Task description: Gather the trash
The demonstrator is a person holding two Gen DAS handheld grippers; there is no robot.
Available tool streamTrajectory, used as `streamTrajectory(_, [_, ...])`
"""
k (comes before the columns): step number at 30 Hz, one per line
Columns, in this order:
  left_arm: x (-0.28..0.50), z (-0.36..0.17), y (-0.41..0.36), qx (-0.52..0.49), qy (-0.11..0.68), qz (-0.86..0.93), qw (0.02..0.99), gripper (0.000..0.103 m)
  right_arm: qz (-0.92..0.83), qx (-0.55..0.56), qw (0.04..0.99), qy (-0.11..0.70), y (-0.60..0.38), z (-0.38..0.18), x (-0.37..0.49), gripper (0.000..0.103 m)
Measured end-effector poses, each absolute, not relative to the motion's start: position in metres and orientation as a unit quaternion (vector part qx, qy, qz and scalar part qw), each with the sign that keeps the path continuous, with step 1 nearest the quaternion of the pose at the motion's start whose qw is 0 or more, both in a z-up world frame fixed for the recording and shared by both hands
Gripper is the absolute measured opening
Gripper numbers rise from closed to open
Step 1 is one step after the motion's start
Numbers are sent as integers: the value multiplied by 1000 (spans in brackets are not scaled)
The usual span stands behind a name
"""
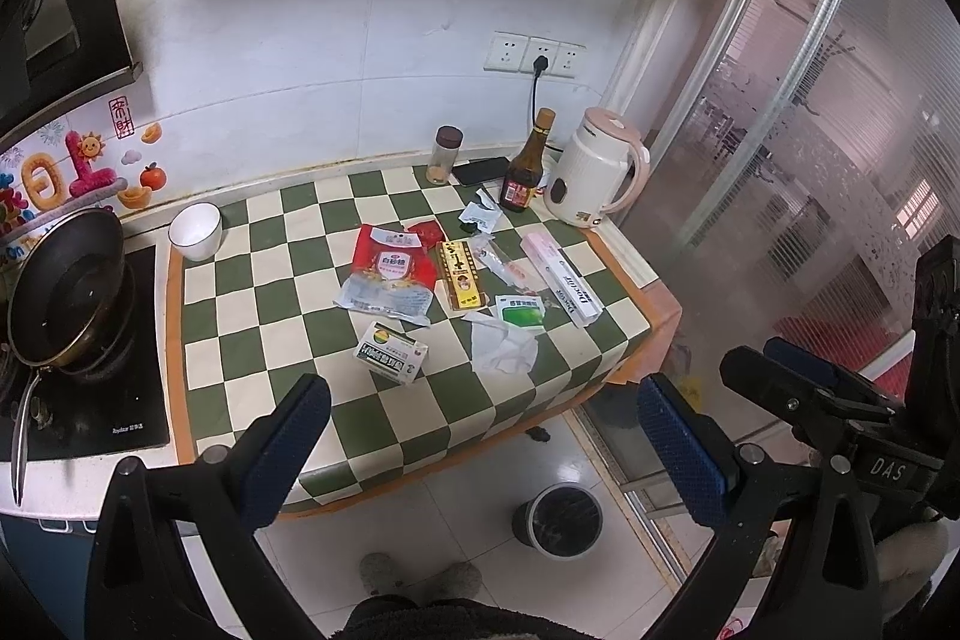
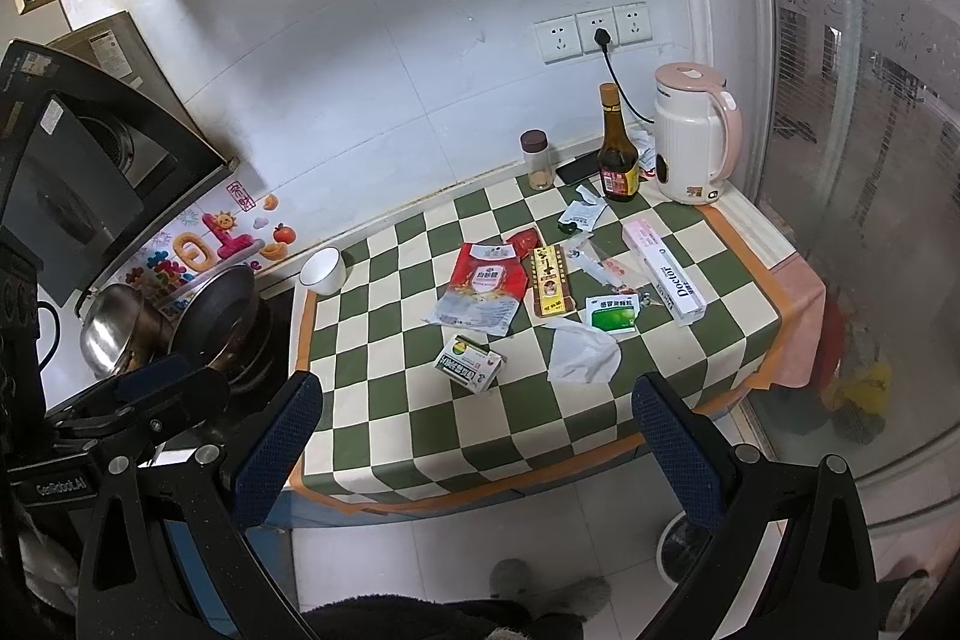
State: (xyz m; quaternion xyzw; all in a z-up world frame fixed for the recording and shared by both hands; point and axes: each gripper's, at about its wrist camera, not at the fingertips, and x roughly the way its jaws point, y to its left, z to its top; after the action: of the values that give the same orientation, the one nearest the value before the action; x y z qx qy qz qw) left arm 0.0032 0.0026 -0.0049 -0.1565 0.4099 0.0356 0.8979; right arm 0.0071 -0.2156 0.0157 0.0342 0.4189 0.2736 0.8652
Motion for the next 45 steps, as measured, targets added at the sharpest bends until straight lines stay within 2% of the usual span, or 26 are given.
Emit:
streamTrajectory(23, [1,-2,-1,-150,413,27,898,103,272,39,866,419,-217,15,7,103])
streamTrajectory(28, [23,-11,7,-91,404,109,904,103,214,45,882,417,-212,9,20,103])
streamTrajectory(32, [58,-38,31,-63,412,169,893,103,155,50,891,424,-208,-11,52,103])
streamTrajectory(36, [97,-77,71,-85,445,198,869,103,121,44,890,437,-205,-35,85,103])
streamTrajectory(41, [147,-138,108,-150,512,226,815,103,69,-1,877,476,-198,-94,172,103])
streamTrajectory(45, [178,-208,121,-227,576,244,746,103,41,-30,863,502,-201,-145,244,103])
